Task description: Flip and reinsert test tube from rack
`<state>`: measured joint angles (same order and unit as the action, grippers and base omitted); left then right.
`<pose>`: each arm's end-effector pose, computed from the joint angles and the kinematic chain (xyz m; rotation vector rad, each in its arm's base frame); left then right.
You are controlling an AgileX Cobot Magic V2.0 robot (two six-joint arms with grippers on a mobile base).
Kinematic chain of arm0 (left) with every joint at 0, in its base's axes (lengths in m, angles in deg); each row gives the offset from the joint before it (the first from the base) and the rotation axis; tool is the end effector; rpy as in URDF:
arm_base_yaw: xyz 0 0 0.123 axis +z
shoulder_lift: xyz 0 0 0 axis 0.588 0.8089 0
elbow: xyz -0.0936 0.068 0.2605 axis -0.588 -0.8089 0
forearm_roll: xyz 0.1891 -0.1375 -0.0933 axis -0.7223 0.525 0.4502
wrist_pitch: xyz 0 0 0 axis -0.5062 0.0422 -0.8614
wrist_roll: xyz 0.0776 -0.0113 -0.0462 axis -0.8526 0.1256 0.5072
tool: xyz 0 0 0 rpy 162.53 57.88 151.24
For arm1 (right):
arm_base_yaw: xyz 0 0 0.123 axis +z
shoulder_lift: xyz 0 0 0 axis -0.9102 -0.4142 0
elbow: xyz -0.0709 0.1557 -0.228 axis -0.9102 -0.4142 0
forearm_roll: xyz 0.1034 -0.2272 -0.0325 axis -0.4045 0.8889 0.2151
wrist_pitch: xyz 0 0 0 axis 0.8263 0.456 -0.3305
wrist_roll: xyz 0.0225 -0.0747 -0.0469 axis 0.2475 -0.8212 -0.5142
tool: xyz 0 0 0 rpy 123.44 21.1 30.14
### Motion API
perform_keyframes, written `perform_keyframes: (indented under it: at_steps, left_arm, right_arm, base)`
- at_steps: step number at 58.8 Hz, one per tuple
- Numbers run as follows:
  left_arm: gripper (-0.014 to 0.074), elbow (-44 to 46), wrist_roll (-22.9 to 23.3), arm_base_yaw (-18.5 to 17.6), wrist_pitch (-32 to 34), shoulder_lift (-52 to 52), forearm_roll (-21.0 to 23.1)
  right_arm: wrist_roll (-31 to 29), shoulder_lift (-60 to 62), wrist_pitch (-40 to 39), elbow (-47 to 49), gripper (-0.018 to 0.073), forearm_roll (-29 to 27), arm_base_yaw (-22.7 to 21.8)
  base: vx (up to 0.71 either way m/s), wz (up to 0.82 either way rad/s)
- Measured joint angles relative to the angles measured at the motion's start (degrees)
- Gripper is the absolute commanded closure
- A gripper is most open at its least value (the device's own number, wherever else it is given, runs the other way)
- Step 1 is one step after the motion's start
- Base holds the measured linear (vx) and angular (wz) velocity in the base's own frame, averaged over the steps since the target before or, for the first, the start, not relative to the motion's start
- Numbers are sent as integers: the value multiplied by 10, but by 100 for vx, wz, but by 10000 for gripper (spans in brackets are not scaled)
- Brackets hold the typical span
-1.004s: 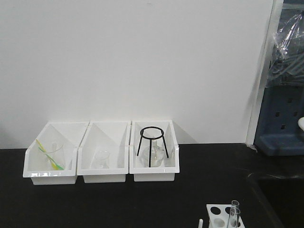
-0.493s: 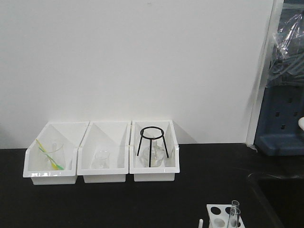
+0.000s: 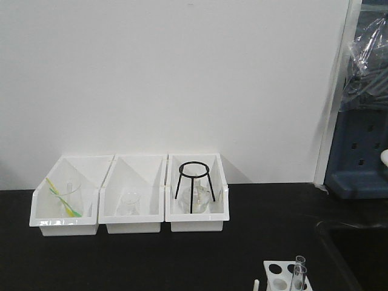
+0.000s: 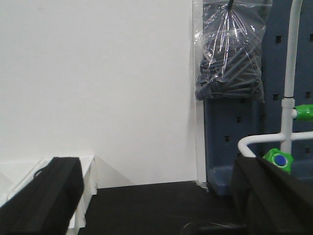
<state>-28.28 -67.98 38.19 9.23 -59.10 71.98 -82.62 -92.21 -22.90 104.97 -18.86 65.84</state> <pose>0.0548 0.0031 0.1794 -0.1484 1.7597 -0.0482 0.1203 0.0007 0.3315 0.0521 1.5108 0.0654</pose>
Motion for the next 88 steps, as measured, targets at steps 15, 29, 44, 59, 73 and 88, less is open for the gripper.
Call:
perform_keyframes:
  at_steps: [15, 29, 44, 59, 73, 88]
  left_arm:
    - [603, 0, 0, 0, 0, 0, 0]
    - [603, 0, 0, 0, 0, 0, 0]
    - [603, 0, 0, 0, 0, 0, 0]
    - [603, 0, 0, 0, 0, 0, 0]
    - [603, 0, 0, 0, 0, 0, 0]
    - [603, 0, 0, 0, 0, 0, 0]
  right_arm:
    - [8, -62, -142, -155, -13, 4, 108]
    - [8, -191, -280, -198, 17, 56, 191]
    - [6, -417, -496, -196, 17, 63, 193]
    - [6, -561, -609, -155, 17, 66, 193]
    - [-2, -607, -614, -131, 71, 68, 193]
    - [-21, -611, -616, -126, 508, 68, 193]
  base:
    - [0, 0]
    - [0, 0]
    - [0, 0]
    - [0, 0]
    - [0, 0]
    - [0, 0]
